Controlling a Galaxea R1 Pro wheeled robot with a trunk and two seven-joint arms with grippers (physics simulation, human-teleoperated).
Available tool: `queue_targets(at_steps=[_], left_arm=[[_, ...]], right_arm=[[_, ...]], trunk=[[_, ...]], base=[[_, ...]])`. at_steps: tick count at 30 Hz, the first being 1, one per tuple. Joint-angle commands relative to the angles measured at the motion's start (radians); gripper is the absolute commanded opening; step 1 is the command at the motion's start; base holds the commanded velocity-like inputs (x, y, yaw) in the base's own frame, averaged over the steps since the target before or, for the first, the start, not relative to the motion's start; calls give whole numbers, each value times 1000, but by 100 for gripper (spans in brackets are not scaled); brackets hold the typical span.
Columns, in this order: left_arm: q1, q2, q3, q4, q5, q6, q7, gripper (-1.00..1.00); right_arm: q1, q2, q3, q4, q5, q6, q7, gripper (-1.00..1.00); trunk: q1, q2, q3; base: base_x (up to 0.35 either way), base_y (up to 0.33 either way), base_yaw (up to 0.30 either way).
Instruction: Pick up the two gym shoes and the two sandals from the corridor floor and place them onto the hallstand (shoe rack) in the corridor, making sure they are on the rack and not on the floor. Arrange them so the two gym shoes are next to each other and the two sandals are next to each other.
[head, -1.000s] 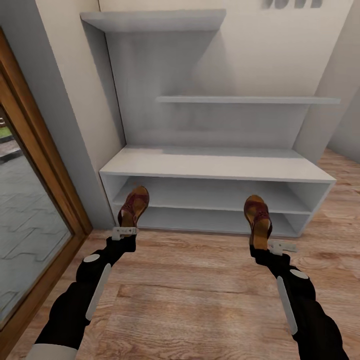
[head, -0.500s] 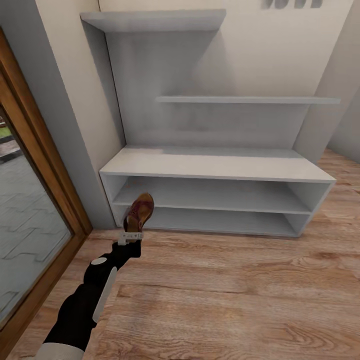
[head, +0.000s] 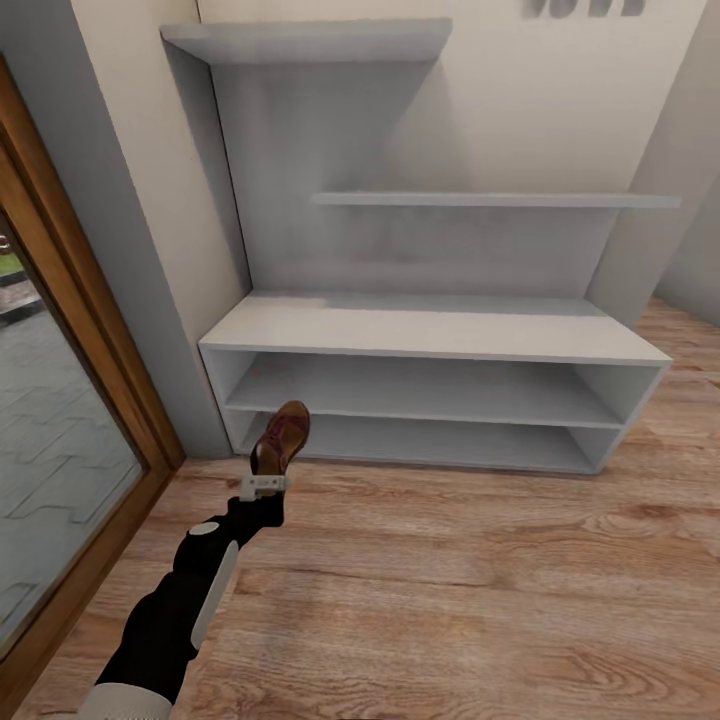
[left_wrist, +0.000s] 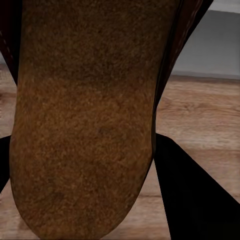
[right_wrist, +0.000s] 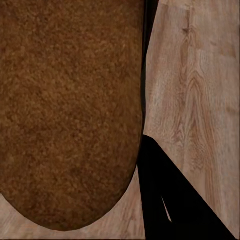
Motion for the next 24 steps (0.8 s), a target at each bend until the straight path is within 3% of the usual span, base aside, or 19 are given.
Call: queue_targets(at_steps=[1, 7, 24], left_arm=[[-1, 0, 1, 0, 5, 6, -2, -100], [1, 0, 0, 134, 1, 4, 6, -100], [1, 0, 1, 156, 0, 3, 9, -100]], right_arm=[[-1, 0, 0, -1, 4, 6, -2, -100], [-1, -1, 0, -1, 9, 8, -2, -100], [-1, 1, 0, -2, 11, 8, -3, -100]], trunk=[[0, 0, -1], [0, 0, -1], [0, 0, -1]], base=[[0, 0, 0], [3, -86, 0], [36, -298, 0]])
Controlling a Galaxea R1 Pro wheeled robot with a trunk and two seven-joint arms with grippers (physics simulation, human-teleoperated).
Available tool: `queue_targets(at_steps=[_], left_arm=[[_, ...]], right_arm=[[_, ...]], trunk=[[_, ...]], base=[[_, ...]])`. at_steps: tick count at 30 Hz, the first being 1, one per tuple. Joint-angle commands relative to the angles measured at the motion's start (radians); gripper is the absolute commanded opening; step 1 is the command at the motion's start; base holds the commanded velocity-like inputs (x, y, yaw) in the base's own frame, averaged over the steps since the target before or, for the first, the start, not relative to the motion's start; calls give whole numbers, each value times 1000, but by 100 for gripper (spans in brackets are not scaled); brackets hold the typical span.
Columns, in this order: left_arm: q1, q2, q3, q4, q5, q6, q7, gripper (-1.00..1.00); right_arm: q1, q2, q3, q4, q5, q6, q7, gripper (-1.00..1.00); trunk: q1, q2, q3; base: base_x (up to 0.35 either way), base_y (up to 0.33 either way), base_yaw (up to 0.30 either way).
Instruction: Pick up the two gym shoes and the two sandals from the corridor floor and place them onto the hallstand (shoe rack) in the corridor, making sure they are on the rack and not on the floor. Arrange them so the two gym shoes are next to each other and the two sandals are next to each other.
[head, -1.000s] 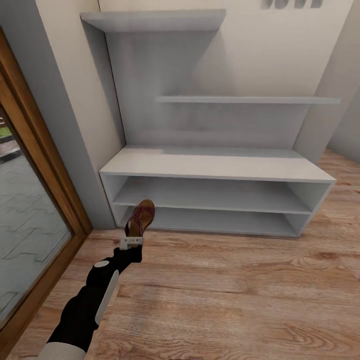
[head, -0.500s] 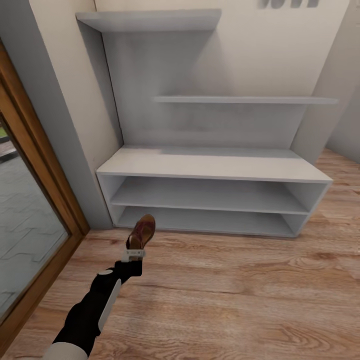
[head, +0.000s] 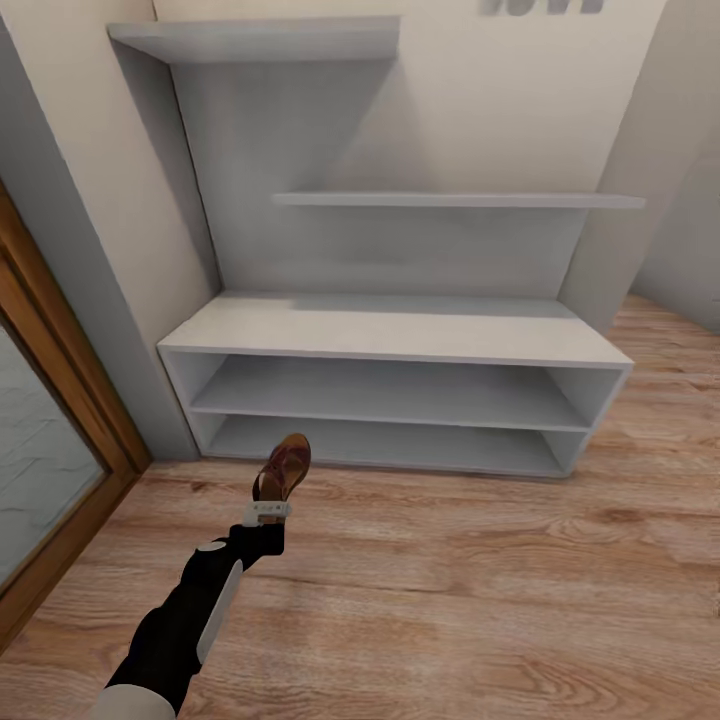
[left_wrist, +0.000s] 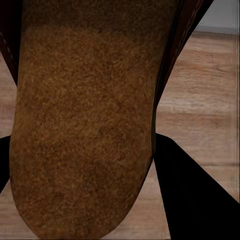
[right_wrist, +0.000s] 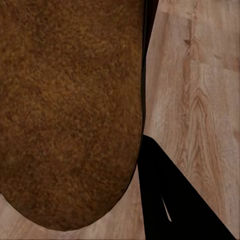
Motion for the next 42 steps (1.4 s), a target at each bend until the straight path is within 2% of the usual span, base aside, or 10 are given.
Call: queue_targets(at_steps=[1, 9, 28, 39, 42], left_arm=[[0, 0, 1, -2, 5, 7, -2, -100], [0, 0, 2, -2, 4, 5, -2, -100], [-3, 8, 8, -6, 0, 3, -1, -100], [-8, 10, 8, -6, -2, 3, -2, -100], [-9, 18, 8, -6, -2, 0, -2, -100]], right_arm=[[-1, 0, 0, 0, 1, 5, -3, -100], [-1, 0, 1, 1, 1, 5, -4, -100], [-1, 1, 3, 1, 1, 5, -4, -100], [-1, 1, 4, 1, 1, 5, -4, -100], [-1, 1, 4, 1, 1, 5, -4, -100]], trunk=[[0, 0, -1], [0, 0, -1], [0, 0, -8], [5, -3, -68], [6, -4, -82]], base=[[1, -340, 0], [0, -211, 0], [0, -5, 0], [0, 0, 0], [0, 0, 0]])
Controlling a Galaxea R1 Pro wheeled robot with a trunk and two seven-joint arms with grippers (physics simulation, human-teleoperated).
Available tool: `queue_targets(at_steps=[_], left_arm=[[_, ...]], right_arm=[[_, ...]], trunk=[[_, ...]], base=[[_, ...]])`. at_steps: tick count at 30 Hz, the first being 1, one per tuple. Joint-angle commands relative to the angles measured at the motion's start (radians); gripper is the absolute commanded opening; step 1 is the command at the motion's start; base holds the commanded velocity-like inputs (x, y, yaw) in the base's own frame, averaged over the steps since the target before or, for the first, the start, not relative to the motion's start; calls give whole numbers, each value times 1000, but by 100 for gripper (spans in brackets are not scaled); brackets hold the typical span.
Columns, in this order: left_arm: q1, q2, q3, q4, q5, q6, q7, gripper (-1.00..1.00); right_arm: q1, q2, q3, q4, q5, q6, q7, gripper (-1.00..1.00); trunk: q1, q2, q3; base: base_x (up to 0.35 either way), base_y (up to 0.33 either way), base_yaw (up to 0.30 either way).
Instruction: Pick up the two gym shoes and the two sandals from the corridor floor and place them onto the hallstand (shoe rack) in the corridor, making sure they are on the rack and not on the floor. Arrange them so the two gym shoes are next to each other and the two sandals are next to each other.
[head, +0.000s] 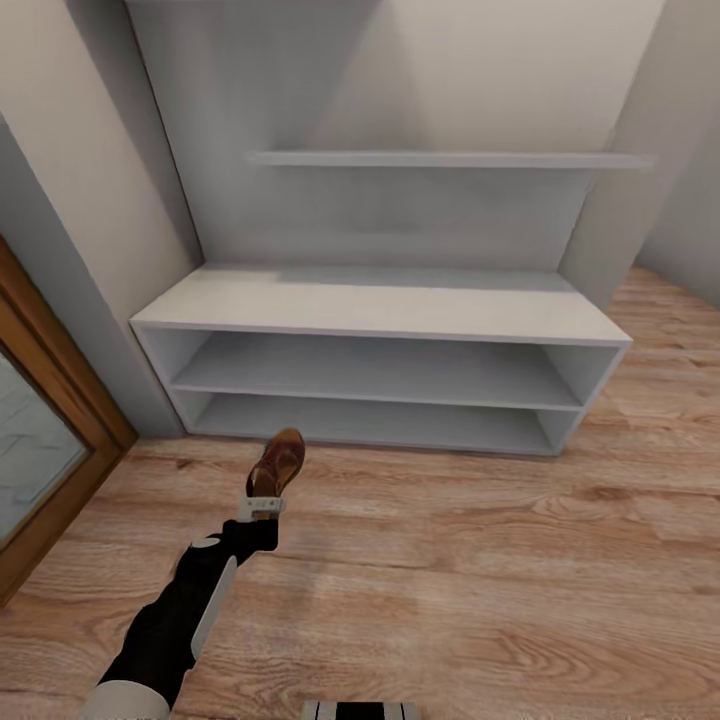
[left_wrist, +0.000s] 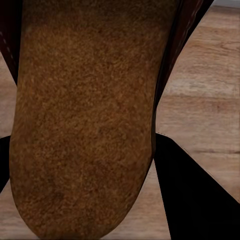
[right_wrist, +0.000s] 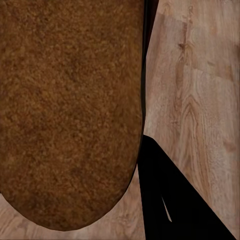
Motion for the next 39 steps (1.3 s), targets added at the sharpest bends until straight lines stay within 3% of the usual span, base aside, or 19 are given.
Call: queue_targets(at_steps=[1, 16, 39], left_arm=[[0, 4, 1, -1, 4, 1, -3, -100], [-1, 6, -1, -1, 4, -17, -3, -100], [-16, 6, -1, -3, 3, -17, -3, -100]], right_arm=[[-1, 1, 0, 0, 2, 5, -2, -100], [-1, 6, -3, 1, 0, -2, 1, -100], [-1, 6, 0, 1, 2, -2, 1, -100]], trunk=[[0, -1, -5], [0, -1, -5], [0, -1, -5]], base=[[0, 0, 0], [24, 0, 0], [334, 0, 0]])
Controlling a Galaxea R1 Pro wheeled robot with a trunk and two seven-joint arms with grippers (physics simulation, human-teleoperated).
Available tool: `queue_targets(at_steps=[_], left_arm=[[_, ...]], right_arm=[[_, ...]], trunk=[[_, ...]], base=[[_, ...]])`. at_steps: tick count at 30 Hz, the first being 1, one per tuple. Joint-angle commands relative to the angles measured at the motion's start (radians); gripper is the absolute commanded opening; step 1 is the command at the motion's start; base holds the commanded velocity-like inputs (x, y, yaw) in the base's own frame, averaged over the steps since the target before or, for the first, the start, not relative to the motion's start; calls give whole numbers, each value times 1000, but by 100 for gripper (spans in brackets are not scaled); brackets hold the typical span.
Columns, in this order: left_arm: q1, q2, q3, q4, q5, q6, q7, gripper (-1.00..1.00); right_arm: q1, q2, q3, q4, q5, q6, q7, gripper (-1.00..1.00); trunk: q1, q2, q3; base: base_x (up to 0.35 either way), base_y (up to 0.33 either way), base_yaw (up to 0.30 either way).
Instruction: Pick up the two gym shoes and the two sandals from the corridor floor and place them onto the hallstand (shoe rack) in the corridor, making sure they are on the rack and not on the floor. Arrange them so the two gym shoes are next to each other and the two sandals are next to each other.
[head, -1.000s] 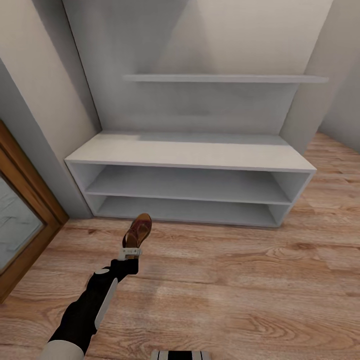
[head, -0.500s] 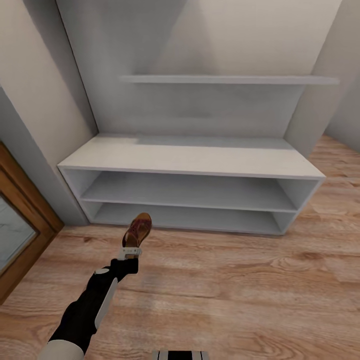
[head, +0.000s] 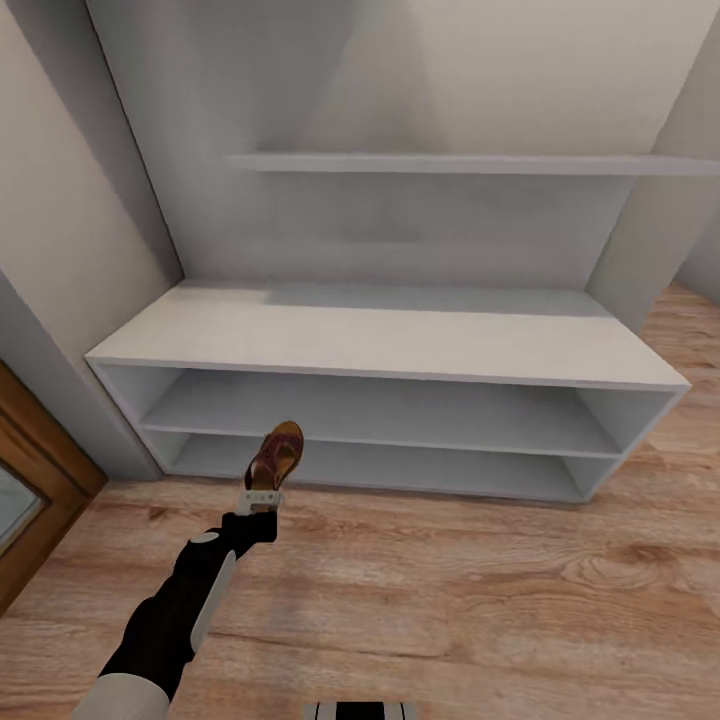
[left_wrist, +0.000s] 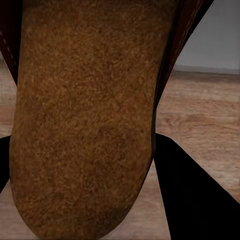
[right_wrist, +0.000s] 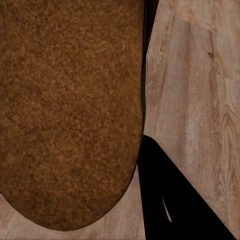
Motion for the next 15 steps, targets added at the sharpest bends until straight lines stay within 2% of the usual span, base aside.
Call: queue_targets(at_steps=[1, 15], left_arm=[[0, 0, 0, -1, 4, 6, -3, -100], [-1, 0, 0, -1, 4, 6, -3, -100]], right_arm=[[-1, 0, 0, -1, 2, 5, -2, -100], [-1, 0, 0, -1, 2, 5, -2, -100]], trunk=[[0, 0, -1], [0, 0, -1]], base=[[347, 0, 0], [347, 0, 0]])
